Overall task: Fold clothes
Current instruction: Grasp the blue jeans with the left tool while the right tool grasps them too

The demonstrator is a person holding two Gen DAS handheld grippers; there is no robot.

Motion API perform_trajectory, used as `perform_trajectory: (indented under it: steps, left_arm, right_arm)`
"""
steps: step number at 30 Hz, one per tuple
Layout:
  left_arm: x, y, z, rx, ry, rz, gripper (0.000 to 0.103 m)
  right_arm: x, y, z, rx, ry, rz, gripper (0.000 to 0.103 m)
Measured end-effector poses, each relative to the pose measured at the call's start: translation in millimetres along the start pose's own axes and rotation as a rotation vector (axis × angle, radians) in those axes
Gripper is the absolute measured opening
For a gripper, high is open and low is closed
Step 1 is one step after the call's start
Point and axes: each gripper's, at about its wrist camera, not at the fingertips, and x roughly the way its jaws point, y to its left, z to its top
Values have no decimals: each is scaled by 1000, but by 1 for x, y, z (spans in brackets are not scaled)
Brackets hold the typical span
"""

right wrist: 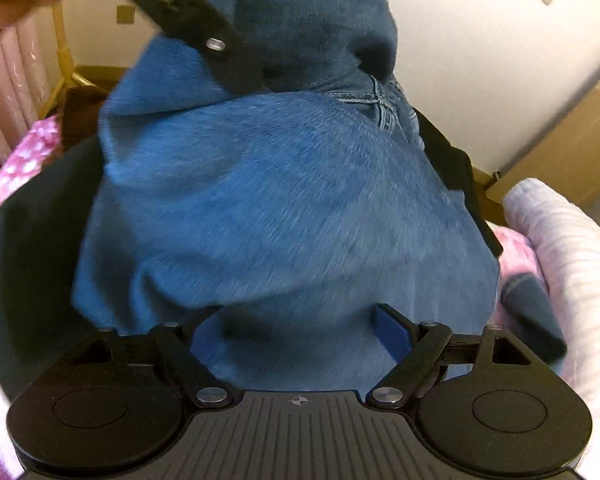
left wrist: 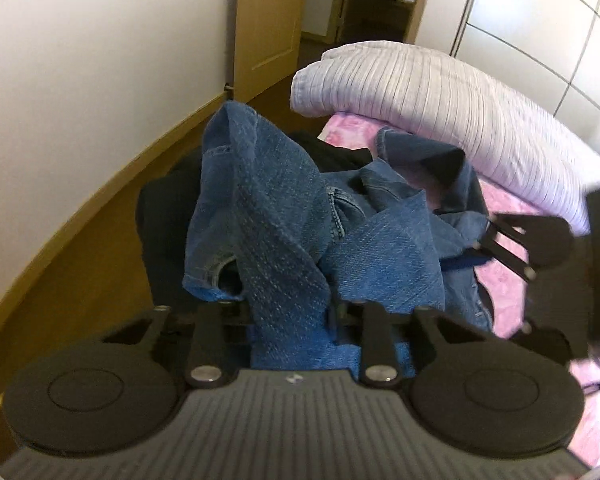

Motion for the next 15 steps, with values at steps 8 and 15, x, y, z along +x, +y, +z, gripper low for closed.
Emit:
perform_trajectory:
  steps: [8, 15]
  left_arm:
    - [-71, -63, 24, 216, -129, -83, 4]
    - [-163, -198, -8, 382, -169, -299, 4]
  right_arm:
    - [-46, -53, -16, 265, -44, 84, 2]
    - [-202, -49, -128, 414, -98, 1, 2]
